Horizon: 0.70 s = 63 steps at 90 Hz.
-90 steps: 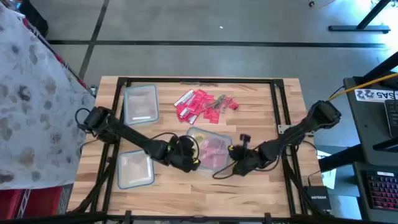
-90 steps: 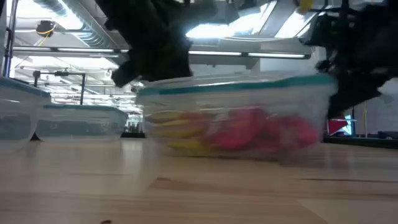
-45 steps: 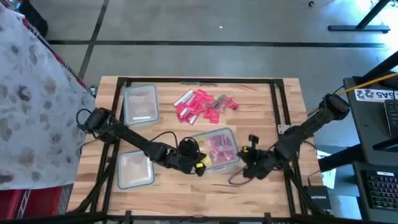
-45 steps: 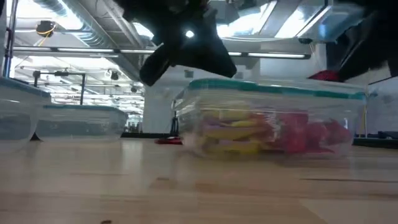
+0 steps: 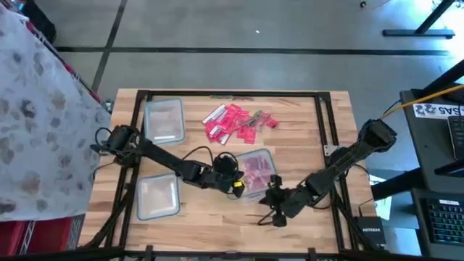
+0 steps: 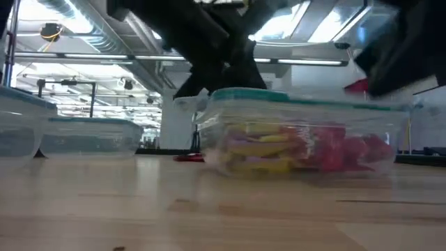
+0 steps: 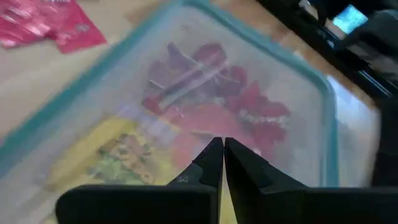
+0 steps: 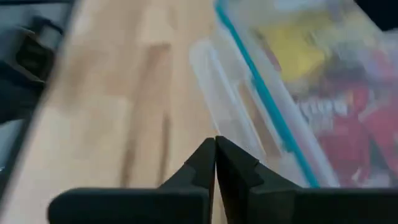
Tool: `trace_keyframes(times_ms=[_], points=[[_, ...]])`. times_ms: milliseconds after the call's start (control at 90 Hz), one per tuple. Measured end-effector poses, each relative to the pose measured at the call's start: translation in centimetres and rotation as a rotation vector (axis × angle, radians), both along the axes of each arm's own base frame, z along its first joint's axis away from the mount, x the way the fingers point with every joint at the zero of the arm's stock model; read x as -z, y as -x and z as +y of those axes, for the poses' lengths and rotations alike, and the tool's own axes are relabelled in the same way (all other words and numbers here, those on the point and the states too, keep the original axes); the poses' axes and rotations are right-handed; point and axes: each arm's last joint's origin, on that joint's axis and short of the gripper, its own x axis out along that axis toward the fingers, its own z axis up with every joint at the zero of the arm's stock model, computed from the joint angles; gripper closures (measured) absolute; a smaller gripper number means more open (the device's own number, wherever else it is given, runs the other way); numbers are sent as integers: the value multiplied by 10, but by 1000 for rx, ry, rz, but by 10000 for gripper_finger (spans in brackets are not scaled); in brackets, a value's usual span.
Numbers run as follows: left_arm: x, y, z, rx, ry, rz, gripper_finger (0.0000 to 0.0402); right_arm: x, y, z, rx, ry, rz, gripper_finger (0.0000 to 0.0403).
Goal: Sort candy
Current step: Close the right transparent bin
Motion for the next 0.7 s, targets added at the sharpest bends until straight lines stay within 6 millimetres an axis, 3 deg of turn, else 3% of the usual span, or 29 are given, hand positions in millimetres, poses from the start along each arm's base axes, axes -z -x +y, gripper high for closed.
trace_keyframes(times_ms=[111, 289, 578, 700], points=[[18, -5, -1, 17, 69, 31, 402, 12, -6, -8, 68, 11, 47, 403], [45, -10, -6, 0, 152, 67, 401, 16, -6, -12, 120, 56, 62, 403], [44, -13, -28, 65, 264, -11, 401, 19, -1, -20, 185, 192, 66, 403], [47, -15, -28, 69, 281, -12, 401, 19, -2, -21, 191, 226, 51, 403]])
